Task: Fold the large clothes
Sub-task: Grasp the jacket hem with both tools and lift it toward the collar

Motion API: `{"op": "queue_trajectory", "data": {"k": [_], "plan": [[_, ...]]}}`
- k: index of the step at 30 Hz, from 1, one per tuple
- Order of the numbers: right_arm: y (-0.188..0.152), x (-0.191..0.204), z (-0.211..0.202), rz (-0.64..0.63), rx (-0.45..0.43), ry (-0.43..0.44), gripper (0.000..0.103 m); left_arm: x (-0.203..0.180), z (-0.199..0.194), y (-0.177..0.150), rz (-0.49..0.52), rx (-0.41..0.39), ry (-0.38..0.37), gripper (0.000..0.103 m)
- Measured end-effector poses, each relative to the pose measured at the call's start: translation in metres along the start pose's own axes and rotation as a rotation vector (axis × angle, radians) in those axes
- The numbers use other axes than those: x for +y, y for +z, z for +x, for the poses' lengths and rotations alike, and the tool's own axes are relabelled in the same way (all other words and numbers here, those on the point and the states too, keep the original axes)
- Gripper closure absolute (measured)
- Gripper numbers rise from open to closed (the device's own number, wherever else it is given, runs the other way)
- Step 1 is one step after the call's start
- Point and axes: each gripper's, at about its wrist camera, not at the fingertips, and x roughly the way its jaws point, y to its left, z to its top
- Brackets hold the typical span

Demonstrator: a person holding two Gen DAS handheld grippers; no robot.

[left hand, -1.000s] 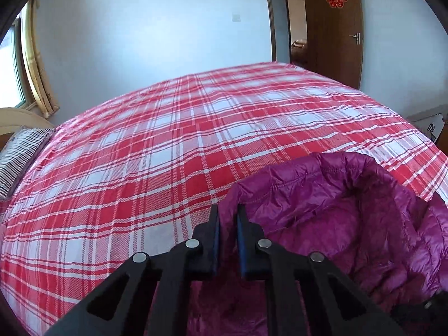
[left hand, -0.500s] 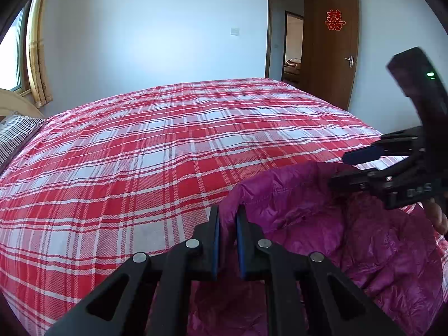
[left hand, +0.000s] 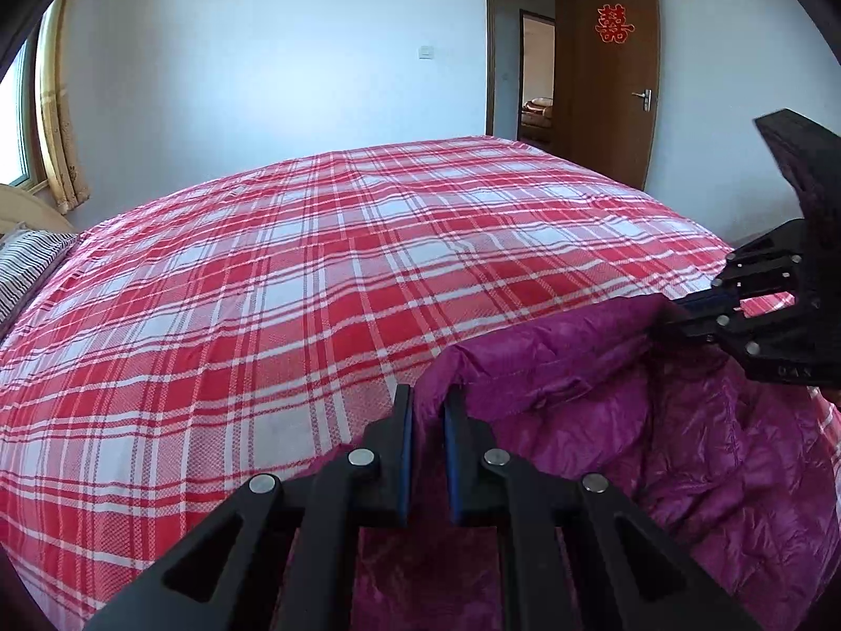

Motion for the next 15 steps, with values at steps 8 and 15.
{"op": "queue_trajectory", "data": {"k": [8, 15], "plan": [[-0.039, 0.036, 0.005, -0.176, -0.014, -0.080, 0.094, -0.004, -0.012, -0.022, 0.026, 0.040, -0.013, 0.092], [-0.058, 0.048, 0.015, -0.243, -0.018, -0.138, 0.094, -0.011, -0.052, -0.028, 0.019, -0.003, -0.080, 0.089]]}}
